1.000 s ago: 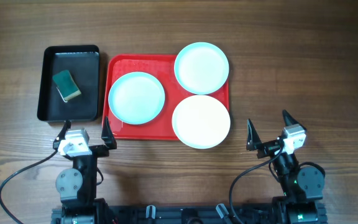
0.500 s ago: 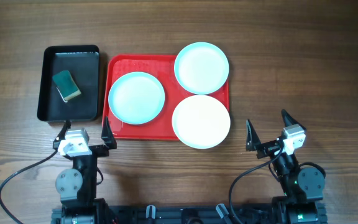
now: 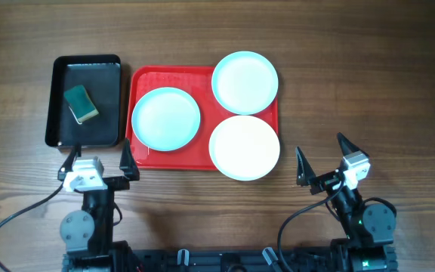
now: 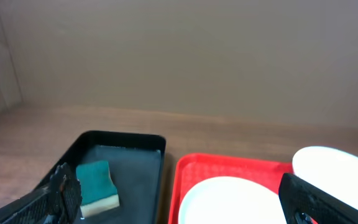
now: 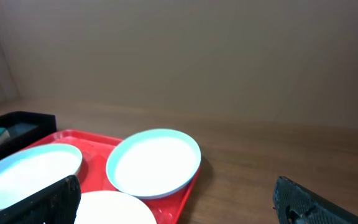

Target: Clean dirty plates on tray and stack at the side

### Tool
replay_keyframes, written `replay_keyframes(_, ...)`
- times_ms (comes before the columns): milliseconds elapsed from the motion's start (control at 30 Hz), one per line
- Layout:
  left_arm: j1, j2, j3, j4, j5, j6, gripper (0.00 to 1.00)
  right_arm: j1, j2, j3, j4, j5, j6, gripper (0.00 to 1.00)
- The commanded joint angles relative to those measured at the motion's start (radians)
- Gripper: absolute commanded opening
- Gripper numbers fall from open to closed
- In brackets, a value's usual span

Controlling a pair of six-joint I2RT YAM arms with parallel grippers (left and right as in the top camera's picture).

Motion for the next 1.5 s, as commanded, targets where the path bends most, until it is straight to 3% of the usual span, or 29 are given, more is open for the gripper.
replay_keyframes(0,-0.005,-0.007,0.082,-0.053,0.02,0.005,1.0,0.004,-0.002,0.067,0.008,-0.021,0.015,1.0)
replay_keyframes(400,-0.005,0.066,0.258,-0.199,0.026,0.005,1.0,0.004,0.04,0.179,0.007,-0.04,0.016,1.0)
replay_keyframes(800,-0.005,0.467,0.602,-0.407,0.079,0.005,1.0,0.004,0.381,0.457,-0.053,-0.129,0.018,1.0)
replay_keyframes(1033,-0.005,0.814,0.941,-0.723,0.079,0.005,1.0,0.004,0.701,0.774,-0.317,-0.204,0.017,1.0)
replay_keyframes(1300,-0.005,1.25,1.336,-1.16,0.079,0.005,1.0,0.004,1.079,1.154,-0.742,-0.264,0.008,1.0)
replay_keyframes(1467,-0.005,1.402,1.383,-1.182,0.138,0.005,1.0,0.004,1.248,1.261,-0.883,-0.288,0.018,1.0)
